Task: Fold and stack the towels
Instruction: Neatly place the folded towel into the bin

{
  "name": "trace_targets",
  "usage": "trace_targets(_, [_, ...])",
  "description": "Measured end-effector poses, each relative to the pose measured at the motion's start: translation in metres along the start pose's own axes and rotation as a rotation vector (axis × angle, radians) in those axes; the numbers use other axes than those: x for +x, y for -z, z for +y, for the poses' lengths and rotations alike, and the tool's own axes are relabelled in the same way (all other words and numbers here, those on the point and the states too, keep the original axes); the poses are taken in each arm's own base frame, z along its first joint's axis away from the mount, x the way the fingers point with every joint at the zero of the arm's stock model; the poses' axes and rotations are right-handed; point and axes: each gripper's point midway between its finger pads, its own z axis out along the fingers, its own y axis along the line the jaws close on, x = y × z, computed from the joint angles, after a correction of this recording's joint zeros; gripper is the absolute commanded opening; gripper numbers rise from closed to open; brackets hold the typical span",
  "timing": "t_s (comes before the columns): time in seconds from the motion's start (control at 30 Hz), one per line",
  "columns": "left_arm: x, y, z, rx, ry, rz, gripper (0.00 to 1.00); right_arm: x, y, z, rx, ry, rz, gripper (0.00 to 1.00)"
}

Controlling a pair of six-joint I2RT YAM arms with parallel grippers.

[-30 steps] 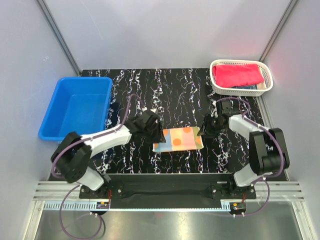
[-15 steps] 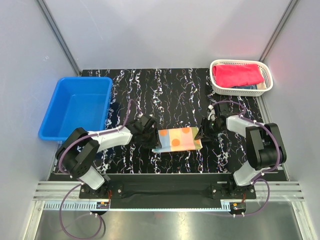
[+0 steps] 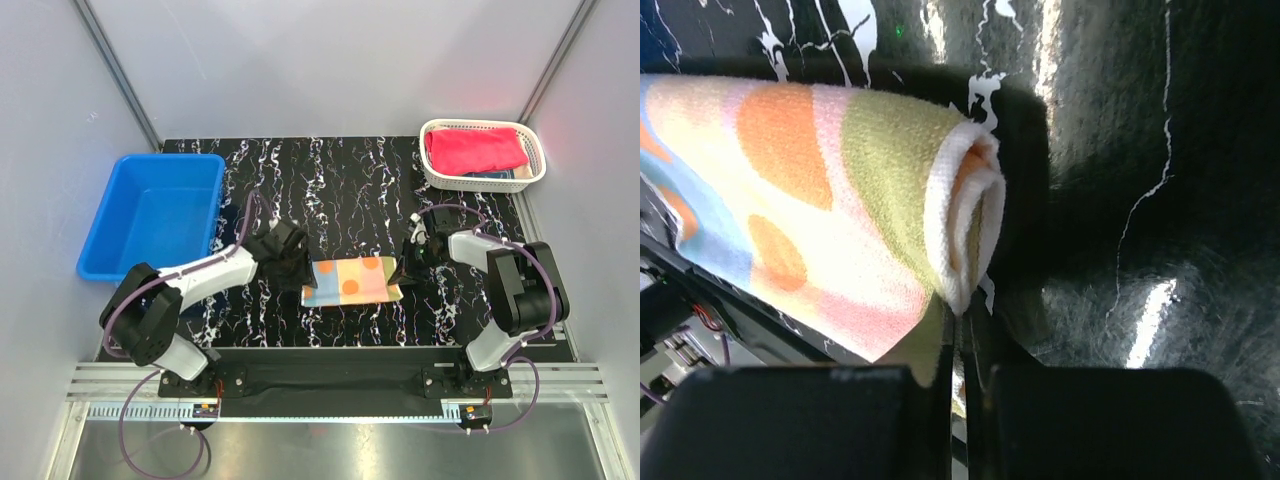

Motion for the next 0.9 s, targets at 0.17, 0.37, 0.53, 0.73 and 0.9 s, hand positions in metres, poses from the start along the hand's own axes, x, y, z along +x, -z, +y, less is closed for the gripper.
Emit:
trace_targets(0.17, [-0.068, 0.056, -0.019, -0.019, -0.047, -0.189, 0.53, -0.010, 0.008, 0.004, 0.033, 0.045, 0.017, 0.00])
trace_targets(0.37, [-0.123, 0.149, -0.018, 0.027, -0.062, -0.462, 0.56, -0.068, 0.027, 0.021, 0.093, 0.138, -0.028, 0.00])
trace_targets(0.53, [-0.126, 0.157, -0.002, 0.007, -0.063, -0.481, 0.56, -0.129, 0.043, 0.043, 0.122, 0.211, -0.079, 0.00])
trace_targets(0.73, [-0.105, 0.124, 0.018, -0.032, -0.077, -0.368, 0.57, -0.205, 0.050, 0.051, 0.167, 0.273, -0.123, 0.00])
trace_targets(0.9, [-0.100, 0.117, 0.016, -0.013, -0.101, -0.332, 0.58, -0.264, 0.071, 0.033, 0.213, 0.265, -0.199, 0.00])
